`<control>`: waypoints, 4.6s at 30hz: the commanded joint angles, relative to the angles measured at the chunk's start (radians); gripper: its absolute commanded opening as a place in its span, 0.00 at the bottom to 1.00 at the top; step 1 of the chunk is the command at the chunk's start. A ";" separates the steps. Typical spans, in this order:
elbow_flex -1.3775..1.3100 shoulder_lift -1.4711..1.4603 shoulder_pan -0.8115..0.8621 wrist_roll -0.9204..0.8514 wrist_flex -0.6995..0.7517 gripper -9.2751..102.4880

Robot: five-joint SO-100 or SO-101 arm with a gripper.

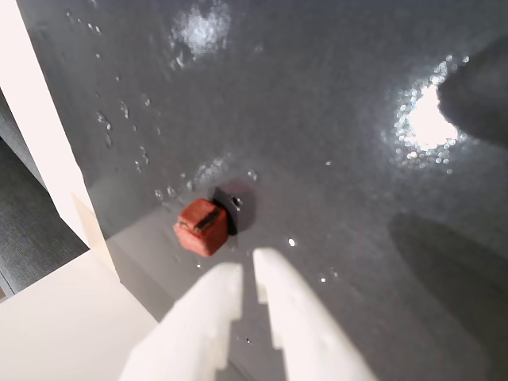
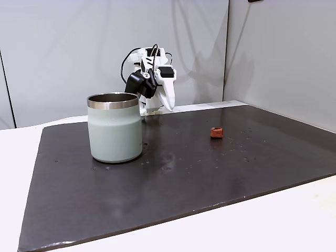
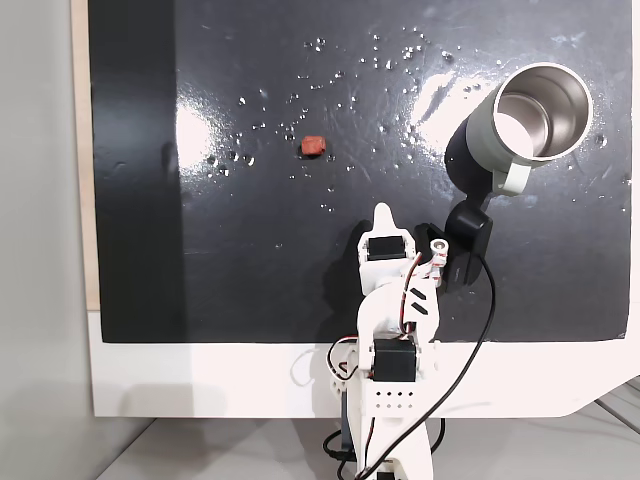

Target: Grasp a cube and put it in the cup.

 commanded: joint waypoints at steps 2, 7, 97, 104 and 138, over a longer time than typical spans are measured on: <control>-0.008 0.011 0.021 0.118 -0.029 0.08; -0.008 0.011 0.021 0.118 -0.029 0.08; -2.010 -1.891 -0.288 -0.390 0.775 0.15; -2.008 -1.913 -0.295 -0.407 0.802 0.35; -2.114 -2.194 -0.279 -0.436 0.781 0.32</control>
